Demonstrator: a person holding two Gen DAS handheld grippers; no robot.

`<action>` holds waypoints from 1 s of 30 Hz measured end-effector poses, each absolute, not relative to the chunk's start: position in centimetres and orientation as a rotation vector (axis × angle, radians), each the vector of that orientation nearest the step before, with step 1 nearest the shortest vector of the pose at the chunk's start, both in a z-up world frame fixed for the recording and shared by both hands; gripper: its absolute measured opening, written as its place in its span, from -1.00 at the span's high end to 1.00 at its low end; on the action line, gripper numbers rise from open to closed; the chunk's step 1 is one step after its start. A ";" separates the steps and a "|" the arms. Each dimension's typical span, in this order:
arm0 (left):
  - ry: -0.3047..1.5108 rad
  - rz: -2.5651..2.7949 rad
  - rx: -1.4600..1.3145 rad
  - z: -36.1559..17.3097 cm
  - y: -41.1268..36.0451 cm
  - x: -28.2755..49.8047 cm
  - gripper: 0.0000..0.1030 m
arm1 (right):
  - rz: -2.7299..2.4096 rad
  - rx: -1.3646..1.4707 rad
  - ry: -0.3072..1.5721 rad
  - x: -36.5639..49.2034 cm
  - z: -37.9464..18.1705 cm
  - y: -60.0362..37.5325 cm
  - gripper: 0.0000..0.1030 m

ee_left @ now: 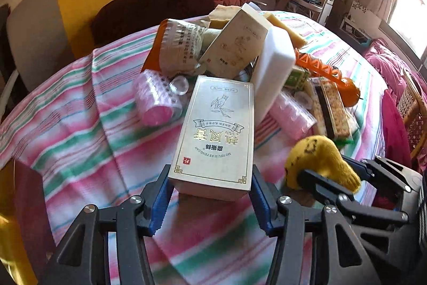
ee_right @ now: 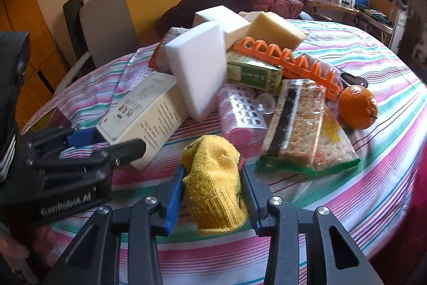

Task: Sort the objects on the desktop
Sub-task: 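Grasp the yellow knitted glove with the right tool while the left tool grasps the white box, then carry the glove and white box to the gold tray and release both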

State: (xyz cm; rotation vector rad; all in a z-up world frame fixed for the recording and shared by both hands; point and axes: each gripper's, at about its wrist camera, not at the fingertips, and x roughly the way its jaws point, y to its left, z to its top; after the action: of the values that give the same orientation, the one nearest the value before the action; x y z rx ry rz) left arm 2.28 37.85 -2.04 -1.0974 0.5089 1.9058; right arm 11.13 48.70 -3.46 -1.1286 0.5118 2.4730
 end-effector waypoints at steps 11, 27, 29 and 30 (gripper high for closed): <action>0.389 1.945 -1.147 -1.3 31.7 3.0 -0.06 | 2.511 -1.170 0.498 10.8 -3.0 45.7 0.26; 0.135 2.023 -1.111 3.1 21.7 0.9 -0.06 | 2.676 -1.125 0.651 8.0 2.2 38.9 0.29; 0.095 2.061 -1.113 3.9 19.6 -0.2 -0.06 | 2.733 -1.136 0.631 6.4 3.2 36.9 0.29; 0.081 2.079 -1.114 4.1 18.4 -0.7 -0.06 | 2.763 -1.146 0.607 5.4 3.6 35.6 0.29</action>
State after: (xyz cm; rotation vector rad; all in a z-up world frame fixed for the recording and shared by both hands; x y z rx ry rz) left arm -0.68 18.43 4.13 -1.1141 0.0812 2.0786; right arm 5.45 35.65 3.59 -1.1462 0.6074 2.7628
